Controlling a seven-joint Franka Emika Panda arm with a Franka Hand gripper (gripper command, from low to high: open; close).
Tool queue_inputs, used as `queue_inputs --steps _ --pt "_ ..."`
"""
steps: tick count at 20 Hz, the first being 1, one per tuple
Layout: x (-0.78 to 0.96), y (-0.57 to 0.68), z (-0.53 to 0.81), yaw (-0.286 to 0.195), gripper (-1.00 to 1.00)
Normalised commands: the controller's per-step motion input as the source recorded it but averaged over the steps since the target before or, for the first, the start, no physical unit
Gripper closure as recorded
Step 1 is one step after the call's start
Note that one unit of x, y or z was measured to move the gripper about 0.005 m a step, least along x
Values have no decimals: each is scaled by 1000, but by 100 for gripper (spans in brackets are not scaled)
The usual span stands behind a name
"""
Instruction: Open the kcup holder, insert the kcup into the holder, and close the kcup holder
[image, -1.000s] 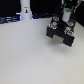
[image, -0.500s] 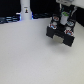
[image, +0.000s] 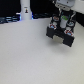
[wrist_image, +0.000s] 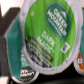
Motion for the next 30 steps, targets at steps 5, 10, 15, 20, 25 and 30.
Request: queue_inputs --steps 5,10,15,20,25,30 --pt "-5 -124 24 -13 100" --pt "-317 0 247 -44 100" --pt "-378 -15 162 -45 100" --pt "-30 -51 -114 -2 100" --pt "43 -28 -189 2 100" --pt "106 -4 -101 -11 100"
